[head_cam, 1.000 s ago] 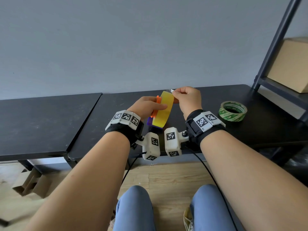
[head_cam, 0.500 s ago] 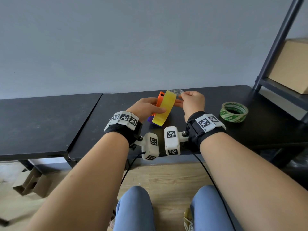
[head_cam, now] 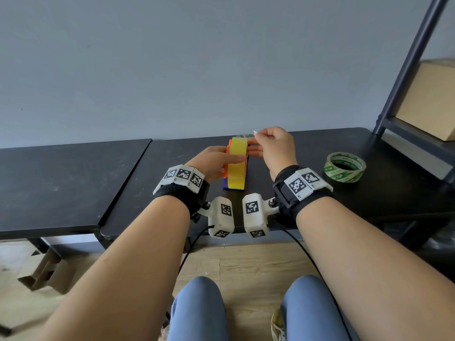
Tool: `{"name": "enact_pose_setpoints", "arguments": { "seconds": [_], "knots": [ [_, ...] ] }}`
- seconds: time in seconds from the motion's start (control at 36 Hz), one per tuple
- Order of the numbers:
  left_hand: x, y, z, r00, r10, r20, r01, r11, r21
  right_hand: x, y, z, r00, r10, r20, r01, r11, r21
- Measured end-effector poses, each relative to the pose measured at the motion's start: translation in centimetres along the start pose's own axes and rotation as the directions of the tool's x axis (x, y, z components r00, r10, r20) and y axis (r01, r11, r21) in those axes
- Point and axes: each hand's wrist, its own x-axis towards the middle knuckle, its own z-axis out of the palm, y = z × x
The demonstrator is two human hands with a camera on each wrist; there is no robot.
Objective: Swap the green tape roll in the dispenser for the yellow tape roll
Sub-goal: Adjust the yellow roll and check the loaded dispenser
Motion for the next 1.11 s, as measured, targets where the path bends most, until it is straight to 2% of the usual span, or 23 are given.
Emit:
{"name": "enact_pose_setpoints", "arguments": {
  "seconds": [0.14, 0.36, 0.44, 0.56, 0.72, 0.78, 0.89, 1.11],
  "knots": [
    [0.1, -0.1, 0.0, 0.999, 0.032, 0.004, -0.031, 0.999, -0.042, -1.0, -1.2, -0.1, 0.999, -0.007, 0.035, 0.003, 0.991, 0.131],
    [-0.1, 0.2, -0.1, 1.0, 0.028, 0.001, -0.028, 0.999, -0.041, -1.0, -1.0, -0.4, 0.998, -0.011, 0.068, 0.0, 0.988, 0.152],
    [-0.1, 0.1, -0.2, 0.999, 0.034, -0.014, -0.033, 0.999, 0.033, -1.0, -0.8, -0.3, 0.999, -0.028, 0.039, 0.024, 0.995, 0.1],
    [0.8, -1.0, -0.8, 1.0, 0.028, -0.002, -0.027, 0.982, 0.189, -0.2, -0.3, 0.0, 0.989, -0.142, -0.032, 0.136, 0.98, -0.143],
    [0.3, -1.3, -1.0, 0.998, 0.037, 0.054, -0.048, 0.969, 0.241, 0.0, -0.2, 0.1, 0.986, -0.162, -0.047, 0.153, 0.976, -0.155],
    [-0.2, -1.0, -1.0, 0.998, 0.034, 0.062, -0.049, 0.965, 0.257, -0.1, -0.3, 0.1, 0.989, -0.132, -0.07, 0.125, 0.987, -0.097],
    [-0.4, -1.3, -1.1, 0.997, 0.019, 0.075, -0.039, 0.961, 0.273, 0.2, -0.9, -0.8, 0.996, -0.013, -0.089, 0.026, 0.989, 0.145],
    [-0.2, -1.4, -1.9, 0.995, -0.023, 0.096, -0.009, 0.948, 0.319, -0.4, -1.8, -0.7, 0.994, 0.08, -0.074, -0.052, 0.946, 0.319]
  ]
}}
